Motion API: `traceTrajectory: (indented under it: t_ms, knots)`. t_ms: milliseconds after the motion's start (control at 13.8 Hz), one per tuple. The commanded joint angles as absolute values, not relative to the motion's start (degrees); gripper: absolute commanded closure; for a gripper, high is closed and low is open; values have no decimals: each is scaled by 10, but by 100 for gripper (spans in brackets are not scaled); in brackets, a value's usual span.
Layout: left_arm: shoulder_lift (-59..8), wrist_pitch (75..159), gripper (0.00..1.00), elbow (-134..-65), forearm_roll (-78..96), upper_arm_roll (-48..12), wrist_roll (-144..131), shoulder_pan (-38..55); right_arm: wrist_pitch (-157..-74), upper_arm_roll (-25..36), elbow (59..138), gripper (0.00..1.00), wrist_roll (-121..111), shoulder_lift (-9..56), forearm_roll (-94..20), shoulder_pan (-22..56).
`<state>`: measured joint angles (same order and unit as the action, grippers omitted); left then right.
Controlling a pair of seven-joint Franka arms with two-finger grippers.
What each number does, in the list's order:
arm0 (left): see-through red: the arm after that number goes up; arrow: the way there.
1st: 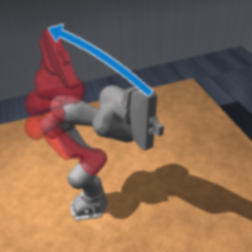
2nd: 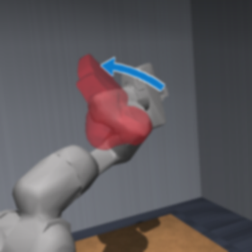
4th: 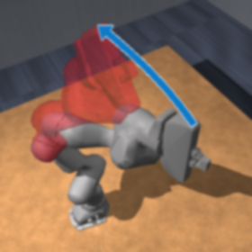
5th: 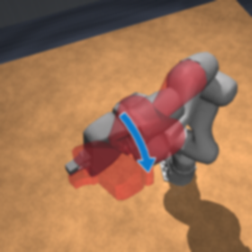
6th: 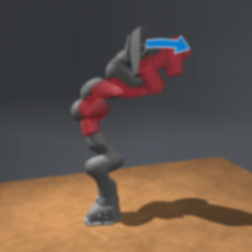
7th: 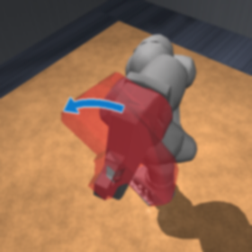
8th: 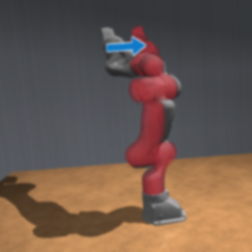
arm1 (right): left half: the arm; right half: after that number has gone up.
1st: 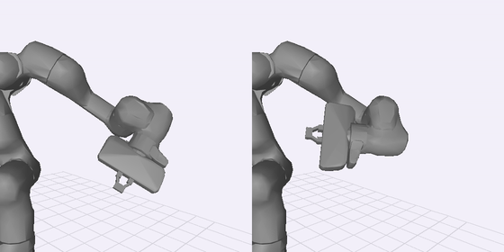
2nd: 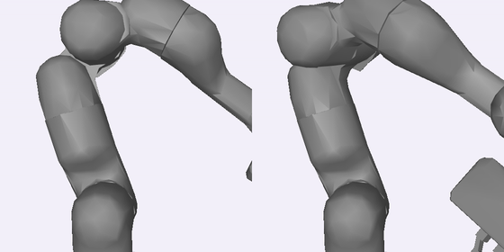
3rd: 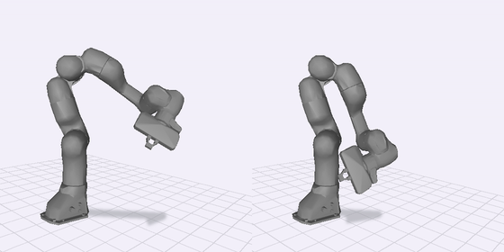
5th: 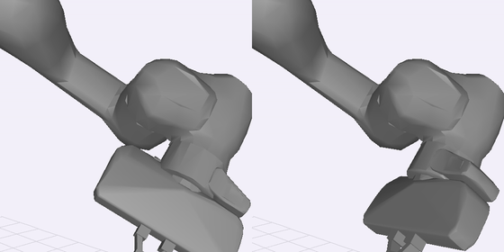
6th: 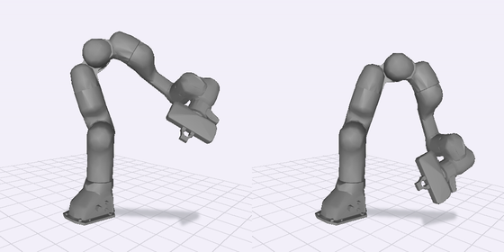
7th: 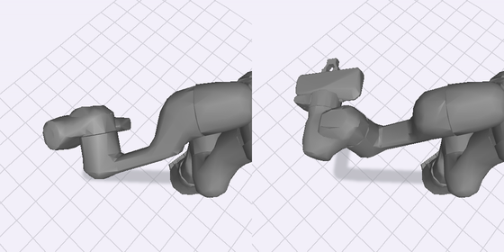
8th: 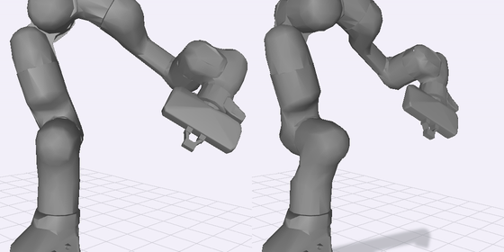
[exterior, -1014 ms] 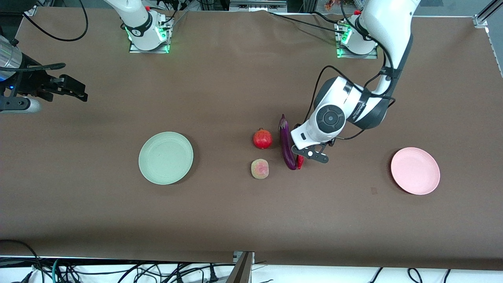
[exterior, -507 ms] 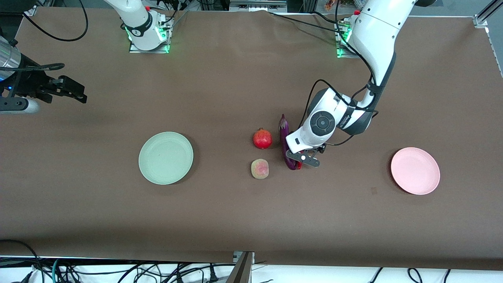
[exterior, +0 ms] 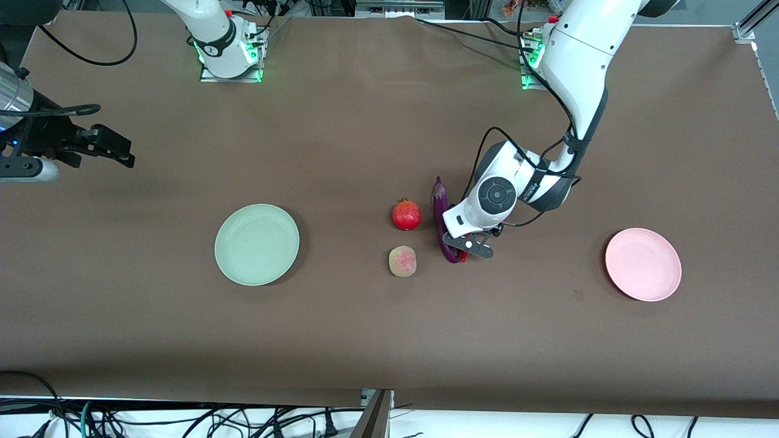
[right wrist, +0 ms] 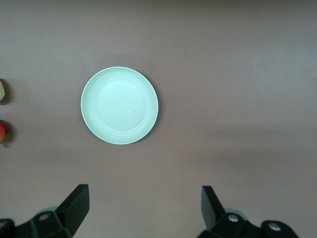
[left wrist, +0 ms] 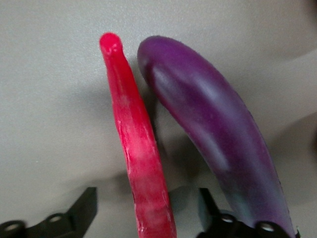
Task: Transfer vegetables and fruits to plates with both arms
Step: 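Grasp and lift the chili with the left gripper while the right gripper advances, then carry the chili to the pink plate while the right gripper nears the pomegranate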
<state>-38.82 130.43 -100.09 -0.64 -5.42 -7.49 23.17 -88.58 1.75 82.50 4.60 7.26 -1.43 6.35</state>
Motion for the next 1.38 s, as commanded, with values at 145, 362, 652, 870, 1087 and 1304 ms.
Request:
traceTrajectory:
  t_ms: [145,362,652,870,1087,1304]
  knots:
    - [-384,1306,93,-1005,-10,-47,-61,238,-888,16,826,0,51,75,-14,64]
    - [-360,1282,96,-1008,-26,-47,-61,232,-907,17,817,0,46,203,-7,95]
    - [-280,1160,97,-1000,-27,-40,-20,165,-916,16,817,0,45,205,10,121]
    - [-251,1108,96,-1000,-28,-40,79,60,-941,15,817,0,57,215,8,166]
    - [-264,1139,95,-998,-128,-41,230,-35,-1016,15,817,0,167,251,-32,219]
    - [-303,1215,94,-997,-157,-40,330,-91,-1089,15,816,0,255,293,-75,278]
